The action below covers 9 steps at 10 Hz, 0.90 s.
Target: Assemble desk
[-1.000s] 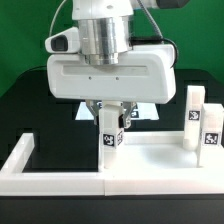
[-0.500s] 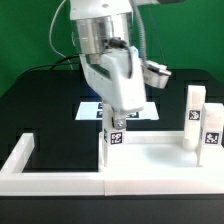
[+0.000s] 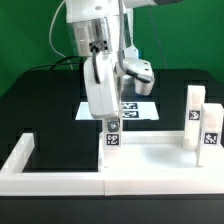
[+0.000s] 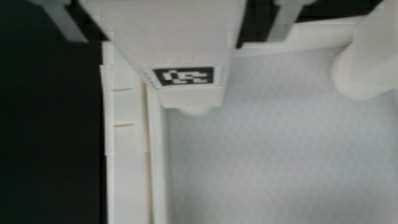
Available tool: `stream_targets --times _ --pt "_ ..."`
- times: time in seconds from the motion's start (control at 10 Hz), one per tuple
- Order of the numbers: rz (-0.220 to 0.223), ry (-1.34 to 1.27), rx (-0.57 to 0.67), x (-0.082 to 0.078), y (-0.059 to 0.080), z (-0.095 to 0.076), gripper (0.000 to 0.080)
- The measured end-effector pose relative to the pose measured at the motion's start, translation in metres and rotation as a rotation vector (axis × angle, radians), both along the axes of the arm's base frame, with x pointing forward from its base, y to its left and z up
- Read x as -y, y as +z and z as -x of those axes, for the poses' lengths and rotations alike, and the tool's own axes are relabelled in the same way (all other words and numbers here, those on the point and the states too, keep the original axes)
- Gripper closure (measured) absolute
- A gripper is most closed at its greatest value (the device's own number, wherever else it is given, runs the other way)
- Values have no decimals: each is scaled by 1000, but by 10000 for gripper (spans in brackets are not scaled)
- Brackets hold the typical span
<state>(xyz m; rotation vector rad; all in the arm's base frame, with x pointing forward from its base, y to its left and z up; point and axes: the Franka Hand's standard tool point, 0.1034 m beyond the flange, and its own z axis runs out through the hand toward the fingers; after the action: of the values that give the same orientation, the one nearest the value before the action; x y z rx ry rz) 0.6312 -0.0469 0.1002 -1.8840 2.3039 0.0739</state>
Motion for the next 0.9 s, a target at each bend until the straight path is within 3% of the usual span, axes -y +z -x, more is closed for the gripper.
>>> stream_targets --times 0.5,0.6,0.7,0.8,0.9 --pt "-10 -159 -27 4 0 2 496" --pt "-11 -157 -27 4 -1 2 414" --pt "-11 -157 -27 4 -1 2 414" --pt "-12 -155 -24 3 2 1 236" --pt "-31 -144 -5 -1 24 -3 177"
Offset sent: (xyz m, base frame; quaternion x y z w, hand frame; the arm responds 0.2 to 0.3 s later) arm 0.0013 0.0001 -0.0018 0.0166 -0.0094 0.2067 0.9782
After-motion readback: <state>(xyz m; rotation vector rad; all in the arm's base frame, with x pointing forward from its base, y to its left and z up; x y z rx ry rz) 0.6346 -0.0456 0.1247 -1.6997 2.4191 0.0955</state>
